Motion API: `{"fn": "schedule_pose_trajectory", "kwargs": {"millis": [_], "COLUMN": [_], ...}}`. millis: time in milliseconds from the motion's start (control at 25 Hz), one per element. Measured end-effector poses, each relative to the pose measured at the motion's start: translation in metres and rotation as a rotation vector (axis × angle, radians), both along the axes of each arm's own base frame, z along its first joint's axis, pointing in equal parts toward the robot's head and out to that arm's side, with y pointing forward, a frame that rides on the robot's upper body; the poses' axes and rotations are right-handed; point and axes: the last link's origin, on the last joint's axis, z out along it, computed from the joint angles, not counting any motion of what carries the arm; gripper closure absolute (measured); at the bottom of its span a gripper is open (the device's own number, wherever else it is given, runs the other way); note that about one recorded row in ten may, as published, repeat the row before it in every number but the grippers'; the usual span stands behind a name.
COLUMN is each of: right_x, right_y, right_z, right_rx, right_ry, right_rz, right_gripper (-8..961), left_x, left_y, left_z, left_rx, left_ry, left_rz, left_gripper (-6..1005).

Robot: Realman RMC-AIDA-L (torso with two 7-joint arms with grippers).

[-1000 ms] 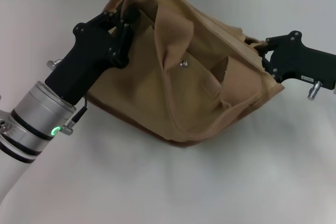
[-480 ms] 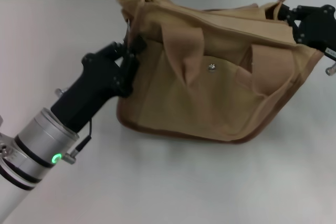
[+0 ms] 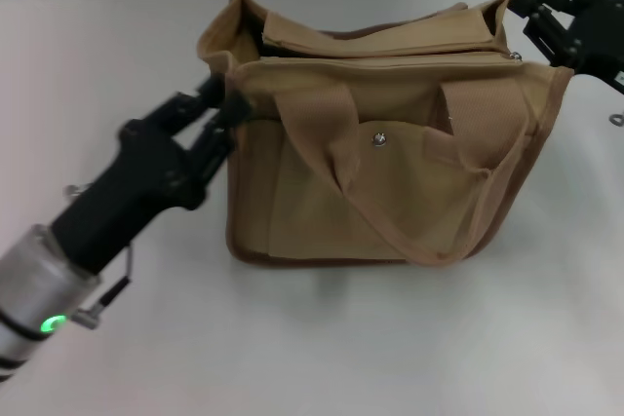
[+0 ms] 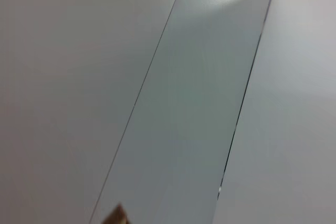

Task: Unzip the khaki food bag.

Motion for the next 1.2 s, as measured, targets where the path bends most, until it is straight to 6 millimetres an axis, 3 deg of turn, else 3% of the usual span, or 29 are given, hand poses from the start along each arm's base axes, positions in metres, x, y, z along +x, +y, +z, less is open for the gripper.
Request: {"fn": "schedule_pose_trajectory", "kwargs": {"millis": [120, 320, 360, 560, 680, 1000, 1200], "right_x": [-0.003, -0.016, -0.019, -0.030, -0.035, -0.039, -0.041], "right_y": [-0.013, -0.047, -0.054, -0.084, -0.090, -0.095, -0.094], "right_z": [0.004, 0.011, 0.010, -0.021, -0.037, -0.049, -0.050], "right_rx": [-0.007, -0.085, -0.114, -0.391, -0.501, -0.583, -0.608], "right_ry": [0.050, 0.138, 0.144, 0.102, 0.105, 0.108, 0.118], "right_rz": [0.058, 0.237, 0.274, 0.411, 0.425, 0.435, 0.434], "right_gripper": [697, 600, 580, 483, 381, 172, 174], "left_x": [-0.007, -0.014, -0.013, -0.018, -0.024, -0.026, -0.024], "left_y": [-0.004, -0.014, -0.020, -0.021, -0.020, -0.013, -0.012], "left_z": [0.016, 0.038, 0.046, 0.057, 0.067, 0.077, 0.077], "left_rx": [0.030, -0.009, -0.083, -0.235, -0.270, -0.296, -0.295], "left_ry": [-0.002, 0.026, 0.087, 0.211, 0.248, 0.295, 0.295], "left_rz": [-0.031, -0.140, -0.251, -0.342, -0.350, -0.369, -0.378], "left_gripper": [663, 554, 532, 387, 267, 153, 153]}}
